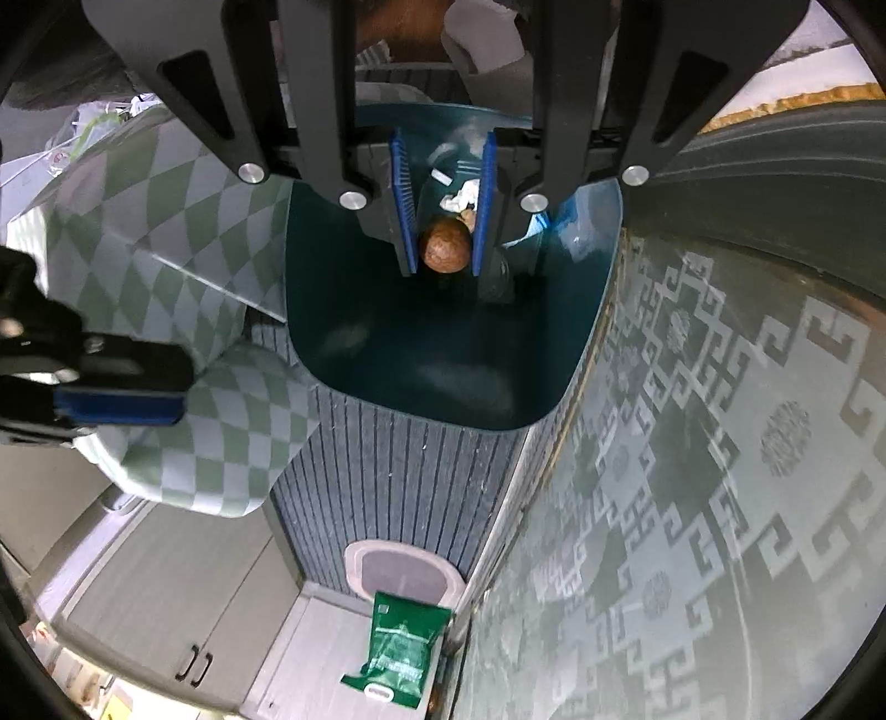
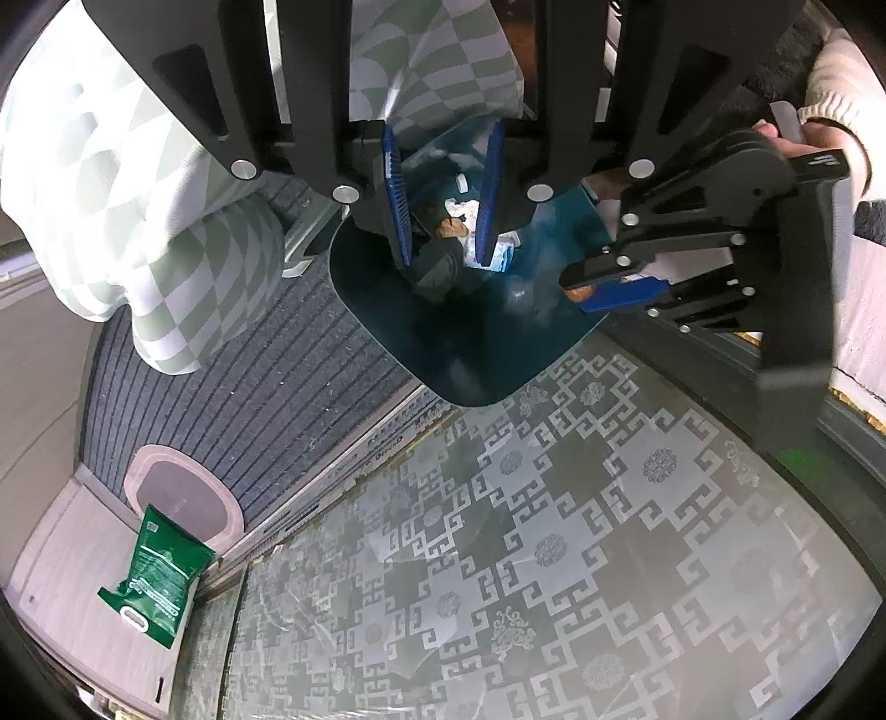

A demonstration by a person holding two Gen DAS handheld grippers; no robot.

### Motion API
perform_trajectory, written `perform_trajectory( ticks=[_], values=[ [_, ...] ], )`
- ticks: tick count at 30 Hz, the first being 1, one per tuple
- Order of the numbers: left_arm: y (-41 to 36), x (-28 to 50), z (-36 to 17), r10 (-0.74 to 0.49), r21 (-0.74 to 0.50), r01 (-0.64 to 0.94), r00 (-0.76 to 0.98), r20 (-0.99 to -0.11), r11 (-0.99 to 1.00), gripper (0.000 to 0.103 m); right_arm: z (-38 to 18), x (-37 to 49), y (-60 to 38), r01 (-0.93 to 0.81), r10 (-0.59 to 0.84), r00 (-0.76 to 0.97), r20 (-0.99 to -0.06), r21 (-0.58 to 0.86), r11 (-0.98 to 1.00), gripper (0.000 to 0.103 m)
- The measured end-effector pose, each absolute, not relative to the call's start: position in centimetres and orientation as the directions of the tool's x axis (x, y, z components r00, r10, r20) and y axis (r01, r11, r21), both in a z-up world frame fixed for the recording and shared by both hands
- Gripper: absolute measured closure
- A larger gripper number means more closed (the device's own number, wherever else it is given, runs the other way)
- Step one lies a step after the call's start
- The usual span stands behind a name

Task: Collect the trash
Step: 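Open both tools to drop the nut and the clear lid into the bin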

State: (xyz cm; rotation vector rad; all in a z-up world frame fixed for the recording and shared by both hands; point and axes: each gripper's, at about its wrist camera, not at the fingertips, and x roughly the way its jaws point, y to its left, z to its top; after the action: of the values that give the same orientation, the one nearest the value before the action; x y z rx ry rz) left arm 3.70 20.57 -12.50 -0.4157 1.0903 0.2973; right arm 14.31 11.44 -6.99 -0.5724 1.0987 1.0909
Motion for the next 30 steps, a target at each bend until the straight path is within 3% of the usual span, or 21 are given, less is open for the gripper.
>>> perform_trajectory(
  ticks=[4,8,11,13,20,21,30],
  values=[
    [20.2,3.9,-13.0,0.035,-0.159,-0.427,0.414,-0.91,0.89,0.065,-6.4,14.5,10.9,-0.903,0.422,0.067,-0.904,0.125,0.41,0.064],
    [19.9,3.9,-12.9,0.049,-0.144,-0.421,0.415,-0.909,0.895,0.061,-5.3,14.7,10.0,-0.899,0.443,0.087,-0.892,0.122,0.422,0.061],
    [19.4,4.1,-12.5,0.063,-0.13,-0.41,0.424,-0.903,0.903,0.052,-4.7,14.7,9.2,-0.897,0.455,0.101,-0.885,0.117,0.426,0.06],
    [18.9,4.3,-12.2,0.069,-0.123,-0.4,0.433,-0.899,0.908,0.039,-4.4,14.7,8.8,-0.897,0.458,0.108,-0.882,0.112,0.427,0.057],
    [17.4,4.3,-10.8,0.113,-0.084,-0.371,0.478,-0.871,0.925,0.022,-3.4,14.6,6.5,-0.888,0.469,0.148,-0.871,0.092,0.451,0.049],
    [17.2,4.2,-10.4,0.119,-0.08,-0.365,0.492,-0.863,0.927,0.015,-3.2,14.6,6.0,-0.886,0.473,0.153,-0.868,0.091,0.455,0.047],
    [14.6,2.7,-6.7,0.173,-0.041,-0.326,0.599,-0.782,0.944,0.004,-0.6,15.1,0.9,-0.845,0.539,0.245,-0.806,0.095,0.526,0.022]
  ],
)
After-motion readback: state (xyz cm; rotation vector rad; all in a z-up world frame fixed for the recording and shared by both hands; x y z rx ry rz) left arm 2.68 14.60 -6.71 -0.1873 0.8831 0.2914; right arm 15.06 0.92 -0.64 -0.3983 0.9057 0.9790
